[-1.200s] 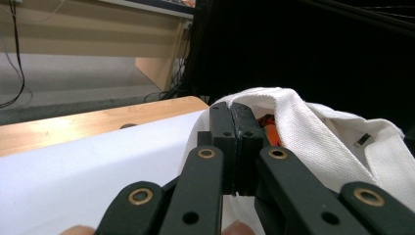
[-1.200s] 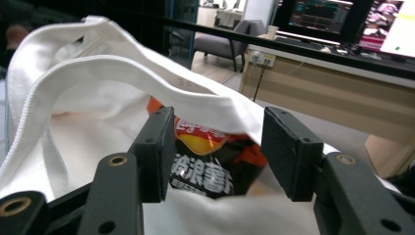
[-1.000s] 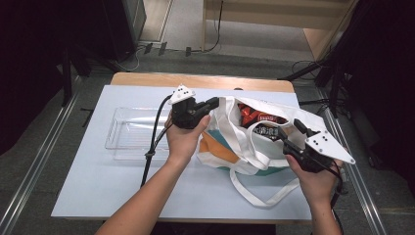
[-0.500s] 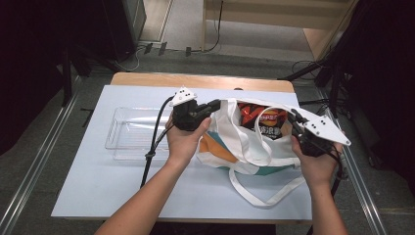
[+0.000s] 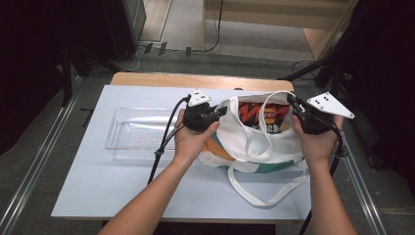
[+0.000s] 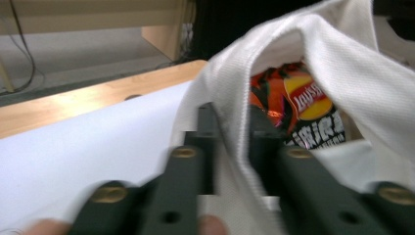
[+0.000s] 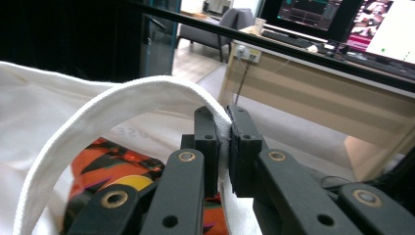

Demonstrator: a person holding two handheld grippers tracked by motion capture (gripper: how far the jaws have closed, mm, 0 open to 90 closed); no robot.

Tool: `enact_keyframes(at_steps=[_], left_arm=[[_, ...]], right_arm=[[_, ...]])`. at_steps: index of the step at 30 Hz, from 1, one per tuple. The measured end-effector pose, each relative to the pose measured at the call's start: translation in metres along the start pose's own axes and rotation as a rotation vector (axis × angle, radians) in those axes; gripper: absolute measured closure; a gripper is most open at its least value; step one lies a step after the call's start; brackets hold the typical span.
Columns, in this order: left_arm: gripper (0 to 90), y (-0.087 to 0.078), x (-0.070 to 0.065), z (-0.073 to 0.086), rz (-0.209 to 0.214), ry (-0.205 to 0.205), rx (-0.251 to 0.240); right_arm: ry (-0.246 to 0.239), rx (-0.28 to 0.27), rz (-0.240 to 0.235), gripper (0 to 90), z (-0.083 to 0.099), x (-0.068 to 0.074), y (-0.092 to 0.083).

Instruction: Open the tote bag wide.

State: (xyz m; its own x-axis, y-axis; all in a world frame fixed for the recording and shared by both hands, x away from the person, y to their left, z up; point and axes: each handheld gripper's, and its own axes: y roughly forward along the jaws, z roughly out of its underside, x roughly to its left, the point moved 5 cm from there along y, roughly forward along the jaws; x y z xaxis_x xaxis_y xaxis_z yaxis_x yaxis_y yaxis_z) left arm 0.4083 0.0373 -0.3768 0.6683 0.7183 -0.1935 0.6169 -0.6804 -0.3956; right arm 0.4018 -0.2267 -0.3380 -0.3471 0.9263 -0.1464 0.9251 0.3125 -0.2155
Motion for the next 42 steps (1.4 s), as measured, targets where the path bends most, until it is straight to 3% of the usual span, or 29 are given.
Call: enact_keyframes(at_steps=[2,6,12,15,18,23,25,26,29,33,36,42], left_arm=[[88.9,0.001,-0.003,0.003,0.065,-0.005,0.020],[89.2,0.000,-0.013,0.006,0.142,0.042,0.050],[89.3,-0.001,-0.025,0.009,0.238,0.061,0.054],[89.3,-0.003,-0.031,0.008,0.274,0.085,0.058],[89.3,-0.002,-0.032,0.008,0.271,0.093,0.071],[89.2,0.000,-0.020,0.008,0.286,-0.027,0.063],[89.2,-0.001,-0.017,0.007,0.275,-0.052,0.048],[89.2,-0.002,-0.016,0.007,0.272,-0.054,0.048],[89.1,-0.003,-0.014,0.006,0.266,-0.059,0.041],[89.1,-0.002,-0.014,0.004,0.263,-0.066,0.030],[89.1,-0.001,-0.016,0.003,0.265,-0.071,0.022],[88.4,0.002,-0.013,0.003,0.208,-0.080,0.023]], right_arm=[[-0.001,0.009,0.006,86.0,-0.001,-0.002,0.004],[0.019,0.028,0.013,86.0,-0.004,-0.013,0.015],[0.016,0.113,0.033,85.8,-0.005,-0.017,0.041],[0.040,0.168,0.027,85.8,0.001,-0.016,0.052],[0.055,0.243,0.015,85.7,0.014,-0.013,0.065],[0.109,0.253,0.023,84.9,0.014,-0.014,0.069],[0.127,0.248,0.020,76.4,0.013,-0.013,0.067],[0.130,0.249,0.004,69.1,0.014,-0.012,0.067],[0.115,0.247,-0.022,66.9,0.018,-0.012,0.062],[0.117,0.258,-0.003,74.6,0.023,-0.019,0.057],[0.106,0.261,-0.019,79.4,0.023,-0.021,0.055],[0.090,0.268,-0.002,79.7,0.023,-0.021,0.060]])
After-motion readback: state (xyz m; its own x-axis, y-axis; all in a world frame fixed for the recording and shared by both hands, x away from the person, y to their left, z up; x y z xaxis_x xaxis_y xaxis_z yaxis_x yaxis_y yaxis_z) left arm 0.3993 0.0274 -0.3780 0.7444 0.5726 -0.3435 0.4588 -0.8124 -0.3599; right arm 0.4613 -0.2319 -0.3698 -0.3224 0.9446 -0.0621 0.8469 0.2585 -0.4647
